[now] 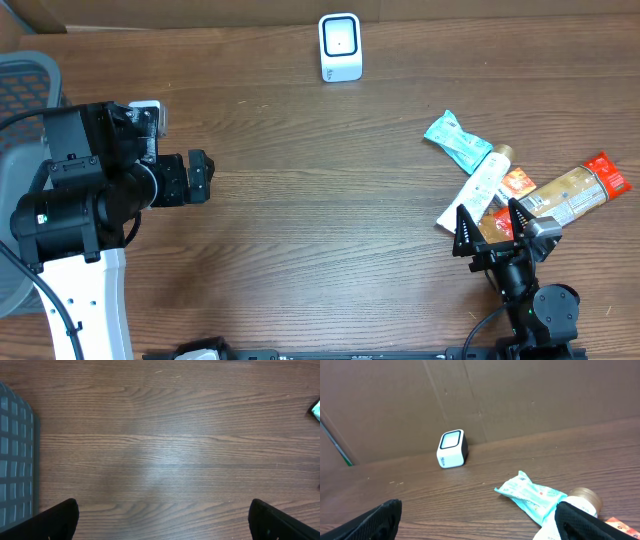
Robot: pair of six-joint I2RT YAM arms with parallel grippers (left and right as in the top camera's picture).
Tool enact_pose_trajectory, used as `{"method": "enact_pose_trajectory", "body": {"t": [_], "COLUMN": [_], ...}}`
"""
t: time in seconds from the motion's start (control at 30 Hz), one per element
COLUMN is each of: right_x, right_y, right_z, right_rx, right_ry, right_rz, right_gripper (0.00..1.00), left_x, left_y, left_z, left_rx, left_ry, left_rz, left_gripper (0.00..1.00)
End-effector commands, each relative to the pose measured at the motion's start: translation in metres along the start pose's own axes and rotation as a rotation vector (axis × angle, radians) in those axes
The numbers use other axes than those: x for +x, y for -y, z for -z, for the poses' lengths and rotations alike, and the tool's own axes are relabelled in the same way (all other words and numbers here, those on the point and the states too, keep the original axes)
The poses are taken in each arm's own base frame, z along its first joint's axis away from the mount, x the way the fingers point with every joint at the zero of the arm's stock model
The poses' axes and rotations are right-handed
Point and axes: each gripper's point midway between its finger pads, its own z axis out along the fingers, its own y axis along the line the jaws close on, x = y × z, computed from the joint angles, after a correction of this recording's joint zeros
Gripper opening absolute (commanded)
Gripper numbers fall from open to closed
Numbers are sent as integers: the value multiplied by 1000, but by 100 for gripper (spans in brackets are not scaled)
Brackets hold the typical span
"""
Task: Scan the item barcode
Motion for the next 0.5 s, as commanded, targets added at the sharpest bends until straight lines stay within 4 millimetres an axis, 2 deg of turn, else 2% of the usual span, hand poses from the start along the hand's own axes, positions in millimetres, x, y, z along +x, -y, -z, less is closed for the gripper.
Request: {"method": "enact_pose_trajectory", "body": {"t": [0.0, 0.3, 0.47], "right_x": [3, 3, 3], "right_y": [0, 0, 0], "right_z": [0, 0, 0], "right_rx": [0, 1, 1], "right_ry": [0, 1, 1], "right_rz": [1, 1, 1], "right_gripper": [100, 100, 100], "left_x": [-5, -4, -3], "left_y": [1, 1, 3], "left_z": [3, 3, 18], "left_rx": [7, 7, -3], "left_ry": [16, 18, 65], "left_rz": [-11, -11, -22], "left_gripper": [99, 99, 100]}}
